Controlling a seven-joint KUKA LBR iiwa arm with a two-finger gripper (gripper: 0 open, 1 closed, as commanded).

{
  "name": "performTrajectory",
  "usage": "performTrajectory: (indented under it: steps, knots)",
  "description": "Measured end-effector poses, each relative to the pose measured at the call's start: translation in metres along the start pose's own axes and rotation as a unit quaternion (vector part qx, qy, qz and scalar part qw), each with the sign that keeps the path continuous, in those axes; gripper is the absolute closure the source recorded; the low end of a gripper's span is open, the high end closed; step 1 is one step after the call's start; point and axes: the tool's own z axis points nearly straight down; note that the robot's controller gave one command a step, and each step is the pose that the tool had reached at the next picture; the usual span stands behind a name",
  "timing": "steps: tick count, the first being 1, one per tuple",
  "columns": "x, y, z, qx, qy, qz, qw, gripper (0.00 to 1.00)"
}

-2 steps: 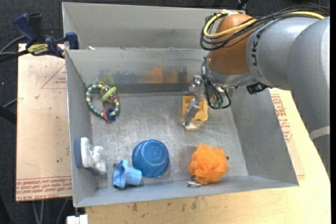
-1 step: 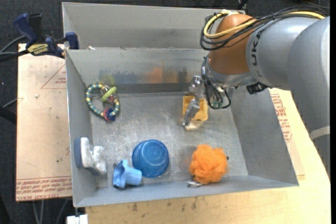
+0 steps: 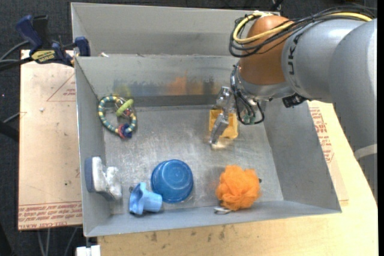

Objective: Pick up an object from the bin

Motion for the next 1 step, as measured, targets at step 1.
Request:
performTrajectory:
  steps: [1]
  knots:
    - [0.0012,-0.0008,-0.0081,0.003,0.0053,0.000,1.0000,1.00]
